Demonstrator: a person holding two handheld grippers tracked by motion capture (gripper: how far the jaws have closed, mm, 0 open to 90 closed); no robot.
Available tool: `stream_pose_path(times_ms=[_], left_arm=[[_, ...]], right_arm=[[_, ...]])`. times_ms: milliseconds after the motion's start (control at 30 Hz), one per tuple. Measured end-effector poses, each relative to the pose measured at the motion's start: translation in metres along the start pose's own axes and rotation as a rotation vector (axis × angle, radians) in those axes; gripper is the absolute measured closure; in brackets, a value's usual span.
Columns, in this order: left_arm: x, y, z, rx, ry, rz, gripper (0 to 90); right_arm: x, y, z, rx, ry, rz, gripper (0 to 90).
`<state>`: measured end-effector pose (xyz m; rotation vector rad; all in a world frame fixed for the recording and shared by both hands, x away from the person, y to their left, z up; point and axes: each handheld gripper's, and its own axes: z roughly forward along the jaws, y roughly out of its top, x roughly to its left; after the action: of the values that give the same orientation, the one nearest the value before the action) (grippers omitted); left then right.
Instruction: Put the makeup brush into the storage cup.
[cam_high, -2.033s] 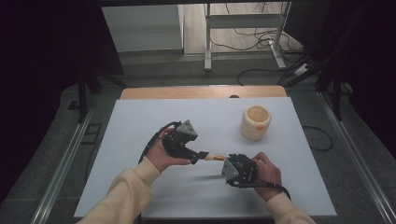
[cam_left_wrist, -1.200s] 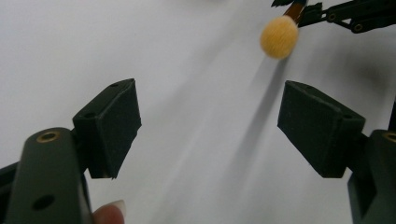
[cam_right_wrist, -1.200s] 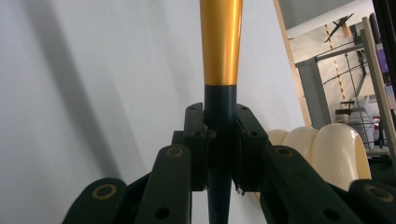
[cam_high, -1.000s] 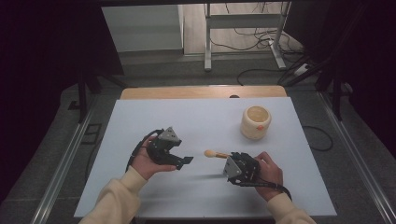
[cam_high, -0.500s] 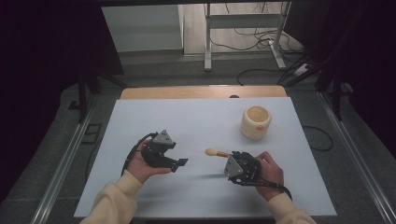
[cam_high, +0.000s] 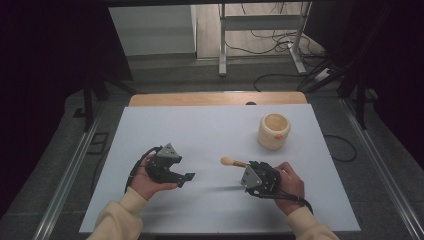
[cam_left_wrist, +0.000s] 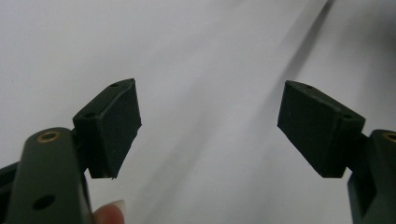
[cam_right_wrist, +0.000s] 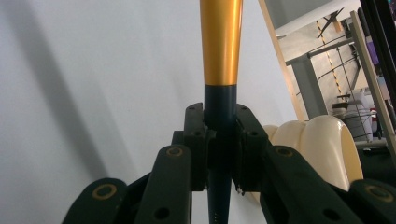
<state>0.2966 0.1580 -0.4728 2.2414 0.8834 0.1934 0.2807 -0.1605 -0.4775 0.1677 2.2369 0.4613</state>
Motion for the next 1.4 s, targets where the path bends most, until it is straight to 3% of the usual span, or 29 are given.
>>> stream_pose_path(times_ms=[667,933,1167,1400], left_arm=[[0.006,-0.038,-0.014,0.006,0.053,-0.066,21.3],[0.009,-0.041,-0.011,0.020,0.054,-0.070,21.3],[0.012,-0.042,-0.012,0.011,0.059,-0.077,21.3],[0.013,-0.043,-0.013,0.010,0.057,-0.080,21.3]], right_arm=[[-0.009,-0.003,-0.004,-0.016,-0.003,0.061,79.0],[-0.014,-0.003,-0.003,-0.054,0.023,0.147,79.0],[-0.031,-0.004,-0.002,-0.113,0.057,0.276,79.0],[-0.042,-0.008,0.000,-0.142,0.077,0.367,79.1]])
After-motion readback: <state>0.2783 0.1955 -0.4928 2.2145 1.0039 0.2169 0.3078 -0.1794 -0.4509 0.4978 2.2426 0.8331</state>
